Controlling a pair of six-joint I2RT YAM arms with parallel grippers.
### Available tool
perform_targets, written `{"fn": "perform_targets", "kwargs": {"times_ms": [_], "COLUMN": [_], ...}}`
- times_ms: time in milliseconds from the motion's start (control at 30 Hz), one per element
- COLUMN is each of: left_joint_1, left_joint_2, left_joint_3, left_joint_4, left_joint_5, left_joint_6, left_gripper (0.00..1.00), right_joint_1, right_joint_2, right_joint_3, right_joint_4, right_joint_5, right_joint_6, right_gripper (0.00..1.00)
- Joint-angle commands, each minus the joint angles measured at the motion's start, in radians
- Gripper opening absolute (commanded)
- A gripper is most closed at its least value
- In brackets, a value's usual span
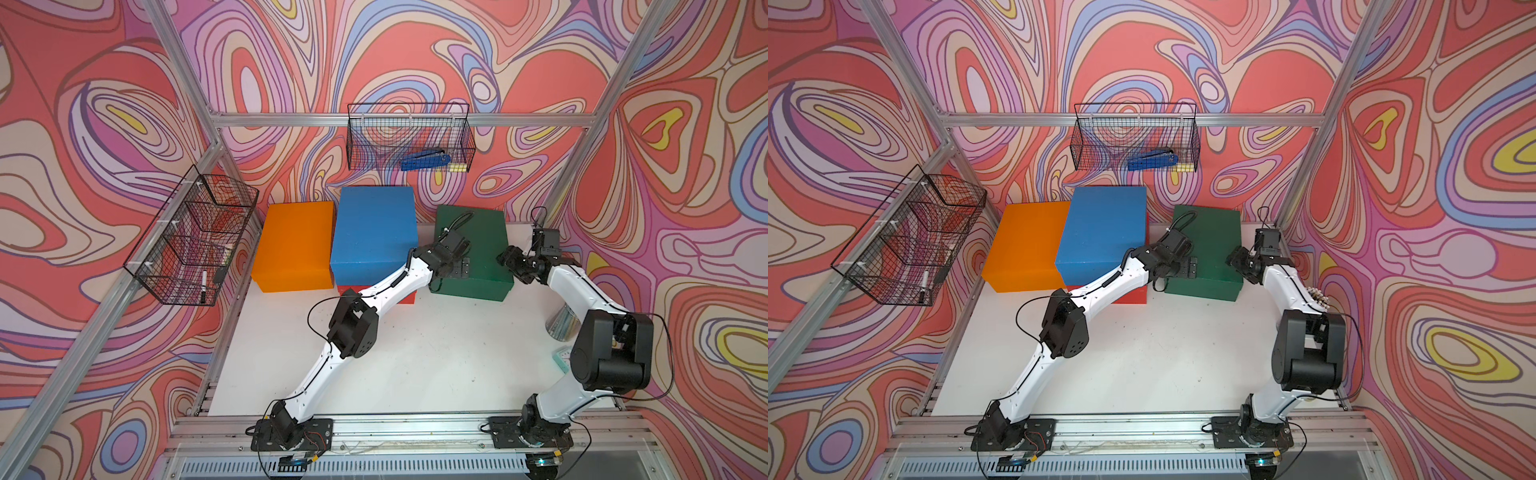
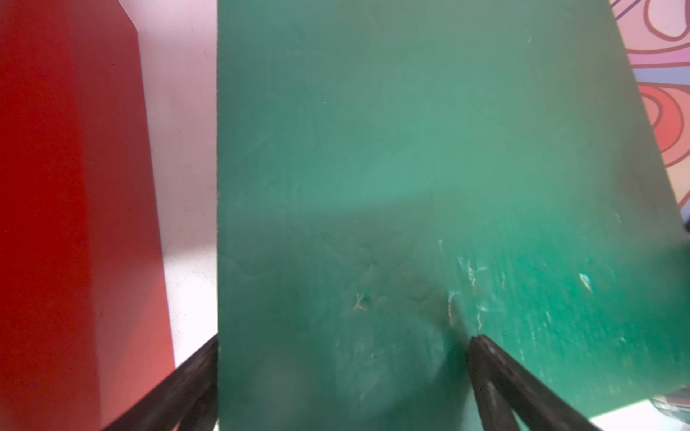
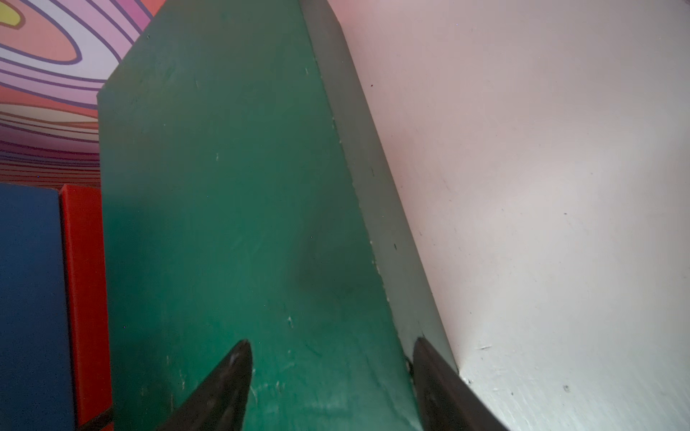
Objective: Stack the shoeboxes
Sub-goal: Pick up the shoebox from the center of the board.
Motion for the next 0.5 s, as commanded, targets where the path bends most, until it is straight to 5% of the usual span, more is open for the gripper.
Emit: {"fn": "perform_targets", "kwargs": {"times_ms": [0,467], "left_joint_1": [-0.016,0.005], "left_joint_2": [-0.033,0.004], "left_joint_3": [-0.037,-0.045], "left_joint_4": [0.021,0.094], "left_joint_5": [0.088,0.226], "left_joint_6": [-0.023,-0.043], "left_gripper": [1.00,1.00], "right_joint_1": [-0.019,-0.090], "right_joint_2": [0.000,0.065], "right_joint_3": [-0.030,-0.177], "right_joint_4": [0.036,0.275], "right_joint_5": [-0.016,-0.231], "right_joint_6": [-0.011,0.017], "right_gripper": [0.70,0.71]}}
